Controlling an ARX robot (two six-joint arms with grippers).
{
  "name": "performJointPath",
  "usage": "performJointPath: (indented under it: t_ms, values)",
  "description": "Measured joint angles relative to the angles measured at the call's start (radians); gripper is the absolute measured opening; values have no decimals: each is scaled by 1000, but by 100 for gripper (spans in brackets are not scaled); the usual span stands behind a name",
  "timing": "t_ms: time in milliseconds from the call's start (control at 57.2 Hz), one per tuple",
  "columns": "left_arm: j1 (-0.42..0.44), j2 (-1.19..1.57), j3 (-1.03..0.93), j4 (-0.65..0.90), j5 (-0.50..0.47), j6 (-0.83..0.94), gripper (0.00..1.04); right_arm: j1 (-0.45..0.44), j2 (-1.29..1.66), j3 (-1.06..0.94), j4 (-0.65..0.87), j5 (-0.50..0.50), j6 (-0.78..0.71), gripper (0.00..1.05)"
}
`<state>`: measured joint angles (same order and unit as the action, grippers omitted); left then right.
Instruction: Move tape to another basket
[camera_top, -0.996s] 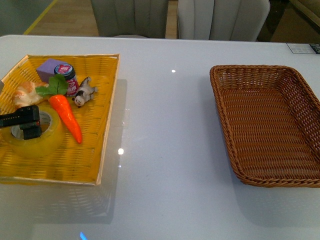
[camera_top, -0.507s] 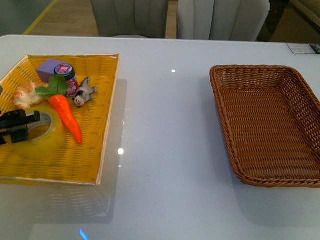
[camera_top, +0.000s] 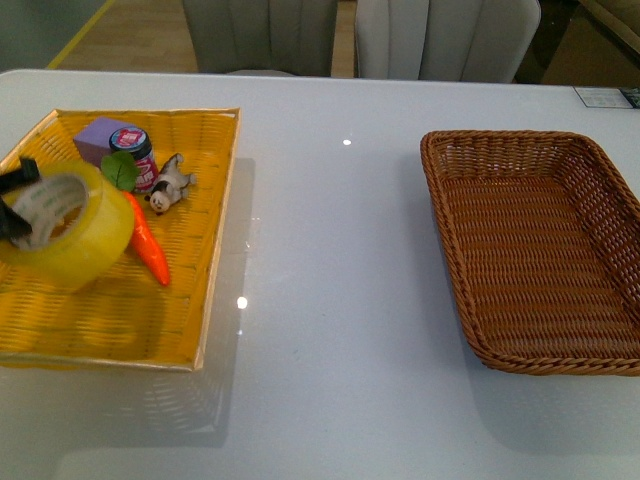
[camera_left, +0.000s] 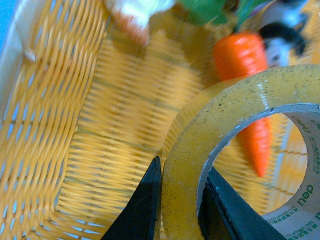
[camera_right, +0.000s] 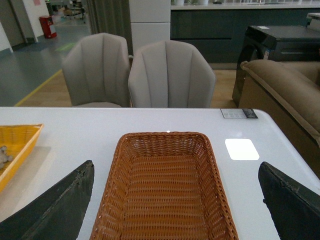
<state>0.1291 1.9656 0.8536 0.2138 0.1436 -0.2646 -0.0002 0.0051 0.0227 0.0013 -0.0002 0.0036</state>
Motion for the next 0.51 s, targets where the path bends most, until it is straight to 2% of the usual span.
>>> performJointPath:
  t_ms: [157,507]
  values:
    - [-68,-167,31,-83,40,-50,15,0,0,0,0,0,0,96]
    - [-362,-270,219,-204,47,-144,15,0,0,0,0,0,0,96]
